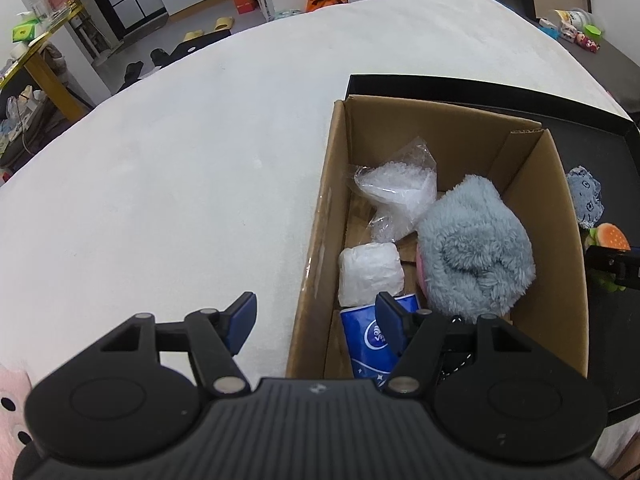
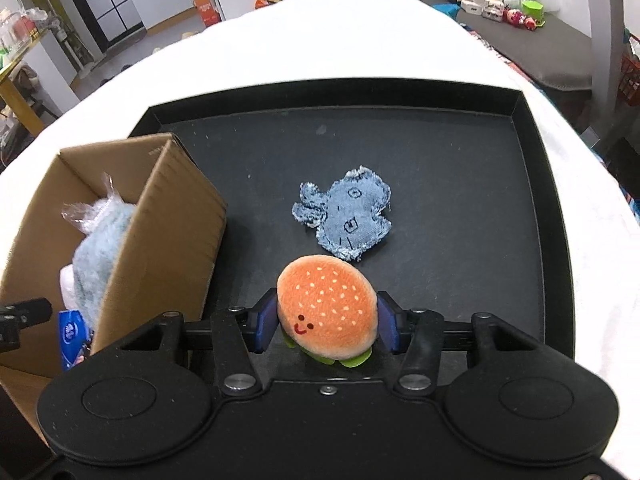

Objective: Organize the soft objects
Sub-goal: 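Carry the burger plush into the box and open the right tool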

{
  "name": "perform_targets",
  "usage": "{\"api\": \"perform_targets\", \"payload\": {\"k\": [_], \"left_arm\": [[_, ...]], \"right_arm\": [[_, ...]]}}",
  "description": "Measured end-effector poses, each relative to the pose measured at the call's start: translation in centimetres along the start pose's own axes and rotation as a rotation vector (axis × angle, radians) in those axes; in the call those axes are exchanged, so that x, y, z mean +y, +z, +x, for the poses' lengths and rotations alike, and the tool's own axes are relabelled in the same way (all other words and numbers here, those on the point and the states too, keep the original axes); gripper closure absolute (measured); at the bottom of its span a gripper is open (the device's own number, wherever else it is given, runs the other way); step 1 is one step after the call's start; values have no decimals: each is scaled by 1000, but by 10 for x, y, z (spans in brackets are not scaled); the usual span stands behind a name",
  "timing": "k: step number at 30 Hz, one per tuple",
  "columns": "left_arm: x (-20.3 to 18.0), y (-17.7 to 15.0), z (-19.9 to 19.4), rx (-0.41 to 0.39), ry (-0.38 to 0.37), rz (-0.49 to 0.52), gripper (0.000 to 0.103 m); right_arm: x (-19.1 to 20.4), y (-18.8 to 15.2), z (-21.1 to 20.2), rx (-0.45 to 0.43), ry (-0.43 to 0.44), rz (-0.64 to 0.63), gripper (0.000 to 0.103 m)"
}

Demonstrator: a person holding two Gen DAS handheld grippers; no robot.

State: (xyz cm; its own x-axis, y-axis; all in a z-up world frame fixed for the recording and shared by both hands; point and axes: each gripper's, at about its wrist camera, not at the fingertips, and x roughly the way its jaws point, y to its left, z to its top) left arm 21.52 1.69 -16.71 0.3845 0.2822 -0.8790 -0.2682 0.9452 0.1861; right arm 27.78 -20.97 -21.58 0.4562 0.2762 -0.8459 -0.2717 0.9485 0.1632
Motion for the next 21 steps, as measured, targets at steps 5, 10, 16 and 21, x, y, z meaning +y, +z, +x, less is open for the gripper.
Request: {"api": "perform_targets", "payload": {"k": [5, 10, 16, 21], "left_arm": [[0, -1, -1, 0, -2, 6, 39], [3, 0, -2, -4, -10, -2, 39], [9, 0, -3, -4, -21, -8, 39], [13, -1, -5, -12, -31, -5, 39]], "right_arm": [[1, 2, -12, -36, 2, 6, 53], [2, 7, -25, -81, 10, 17, 53], [6, 10, -40, -125, 27, 6, 53], [15, 14, -48, -146, 48, -6, 53]]}}
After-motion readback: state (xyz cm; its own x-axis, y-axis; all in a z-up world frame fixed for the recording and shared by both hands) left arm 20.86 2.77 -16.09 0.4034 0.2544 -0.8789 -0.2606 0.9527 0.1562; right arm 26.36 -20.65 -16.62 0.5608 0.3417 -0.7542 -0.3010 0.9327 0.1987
